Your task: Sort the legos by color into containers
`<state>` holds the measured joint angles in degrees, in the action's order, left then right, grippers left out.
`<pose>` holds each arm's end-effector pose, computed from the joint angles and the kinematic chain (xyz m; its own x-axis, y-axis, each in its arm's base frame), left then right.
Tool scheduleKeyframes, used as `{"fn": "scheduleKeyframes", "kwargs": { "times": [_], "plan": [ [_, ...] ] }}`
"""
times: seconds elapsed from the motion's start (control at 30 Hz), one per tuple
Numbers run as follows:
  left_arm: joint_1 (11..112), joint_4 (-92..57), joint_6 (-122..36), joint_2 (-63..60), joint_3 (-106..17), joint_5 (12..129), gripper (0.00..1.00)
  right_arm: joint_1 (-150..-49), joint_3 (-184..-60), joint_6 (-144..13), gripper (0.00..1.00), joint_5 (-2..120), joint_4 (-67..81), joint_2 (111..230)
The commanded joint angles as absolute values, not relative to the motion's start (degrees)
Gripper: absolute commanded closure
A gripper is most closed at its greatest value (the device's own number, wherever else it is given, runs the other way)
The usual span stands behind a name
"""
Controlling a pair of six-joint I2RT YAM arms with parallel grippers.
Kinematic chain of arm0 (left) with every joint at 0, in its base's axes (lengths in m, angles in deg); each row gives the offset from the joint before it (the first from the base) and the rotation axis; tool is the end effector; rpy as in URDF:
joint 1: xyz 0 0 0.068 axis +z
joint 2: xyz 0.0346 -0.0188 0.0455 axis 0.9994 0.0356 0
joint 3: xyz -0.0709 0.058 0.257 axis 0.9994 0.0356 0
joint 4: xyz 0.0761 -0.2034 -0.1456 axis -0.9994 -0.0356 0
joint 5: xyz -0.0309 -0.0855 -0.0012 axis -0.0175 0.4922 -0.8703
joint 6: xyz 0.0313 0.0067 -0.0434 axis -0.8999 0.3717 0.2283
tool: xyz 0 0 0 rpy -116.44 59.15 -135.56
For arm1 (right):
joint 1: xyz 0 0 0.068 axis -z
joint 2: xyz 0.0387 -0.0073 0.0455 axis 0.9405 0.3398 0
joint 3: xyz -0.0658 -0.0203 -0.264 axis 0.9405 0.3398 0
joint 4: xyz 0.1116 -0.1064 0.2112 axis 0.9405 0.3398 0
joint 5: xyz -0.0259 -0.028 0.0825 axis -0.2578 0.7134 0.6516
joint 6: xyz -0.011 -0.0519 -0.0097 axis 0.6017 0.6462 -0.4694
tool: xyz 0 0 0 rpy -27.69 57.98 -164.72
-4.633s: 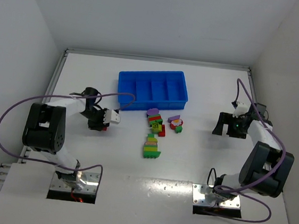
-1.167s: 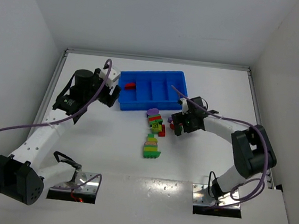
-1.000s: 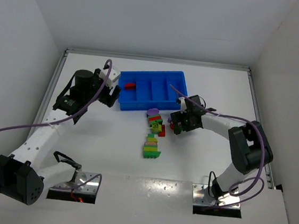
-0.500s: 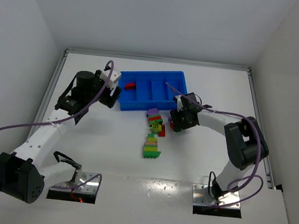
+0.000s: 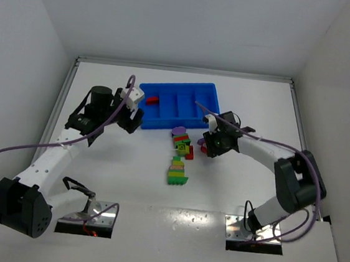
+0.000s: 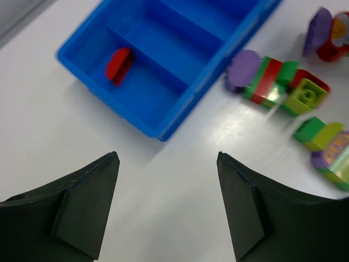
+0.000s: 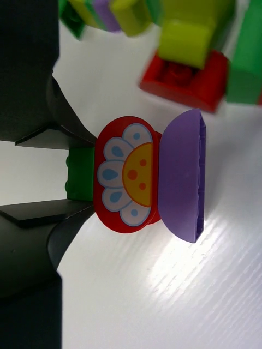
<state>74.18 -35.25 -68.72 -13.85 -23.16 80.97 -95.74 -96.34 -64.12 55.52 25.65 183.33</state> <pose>0.2374 -0.0699 0.3061 -0.3183 0.3134 -0.8947 0.5940 0.8015 0.0694 0.2749 0.1343 0.1523 -0.8456 -0.2997 -0.4417 -0.3788 0.9200 0.1010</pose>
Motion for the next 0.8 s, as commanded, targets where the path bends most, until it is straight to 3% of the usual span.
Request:
{"fn": "scheduleKeyframes", "kwargs": {
  "times": [0.0,0.2,0.4,0.77],
  "plan": [
    [74.7,-40.2,-70.8,-15.2,-24.8,92.0,0.21,-96.0,-93.8,-58.3,0.98,59.0,26.9,171.0],
    [75.2,-49.2,-69.4,-7.8,-30.6,113.1,0.16,-97.1,-92.1,-52.3,0.98,61.4,29.4,157.2],
    [75.2,-52.8,-65.5,2.2,-37.2,131.7,0.16,-98.9,-95.2,-51.2,1.0,64.9,31.5,157.1],
    [72.8,-52.8,-59.7,12.6,-44.9,133.3,0.16,-105.9,-102.3,-47.3,1.0,64.7,32.6,161.3]
  ]
}}
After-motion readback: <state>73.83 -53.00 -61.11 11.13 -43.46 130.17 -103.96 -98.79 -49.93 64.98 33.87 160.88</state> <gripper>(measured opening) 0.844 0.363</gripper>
